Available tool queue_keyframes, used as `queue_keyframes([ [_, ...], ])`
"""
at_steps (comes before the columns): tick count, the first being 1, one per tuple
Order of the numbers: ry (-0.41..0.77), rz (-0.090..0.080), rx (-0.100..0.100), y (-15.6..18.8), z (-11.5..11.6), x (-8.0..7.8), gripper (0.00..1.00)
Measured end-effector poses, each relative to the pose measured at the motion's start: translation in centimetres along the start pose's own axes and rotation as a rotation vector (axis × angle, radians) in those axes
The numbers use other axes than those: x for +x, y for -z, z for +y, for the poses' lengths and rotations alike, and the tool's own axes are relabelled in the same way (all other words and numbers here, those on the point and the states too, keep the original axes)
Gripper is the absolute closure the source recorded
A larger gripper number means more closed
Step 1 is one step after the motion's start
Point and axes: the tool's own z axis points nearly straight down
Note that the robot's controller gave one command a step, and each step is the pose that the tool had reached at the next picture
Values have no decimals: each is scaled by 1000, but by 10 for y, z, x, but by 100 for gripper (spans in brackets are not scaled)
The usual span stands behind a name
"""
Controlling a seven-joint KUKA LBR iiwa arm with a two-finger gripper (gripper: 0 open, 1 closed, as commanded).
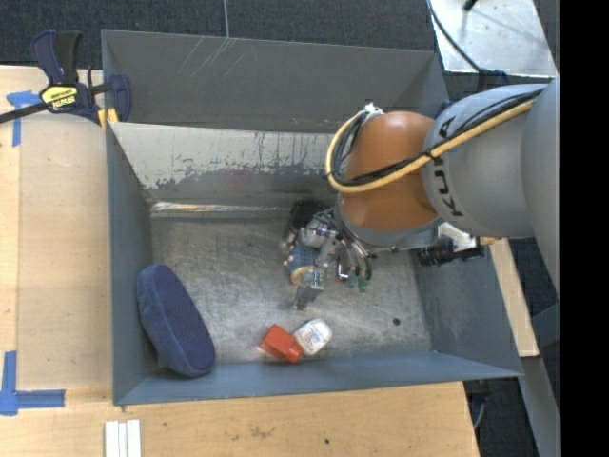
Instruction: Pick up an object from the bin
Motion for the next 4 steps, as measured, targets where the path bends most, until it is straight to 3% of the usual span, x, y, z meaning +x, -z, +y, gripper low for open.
queue_keyframes([
  [1, -11, -24, -2, 3, -3, -7, 100],
  [2, -11, -24, -2, 3, -3, -7, 0],
  [3, 368, -3, 7, -10, 47, -66, 0],
  [4, 770, 5, 9, -14, 10, -21, 0],
])
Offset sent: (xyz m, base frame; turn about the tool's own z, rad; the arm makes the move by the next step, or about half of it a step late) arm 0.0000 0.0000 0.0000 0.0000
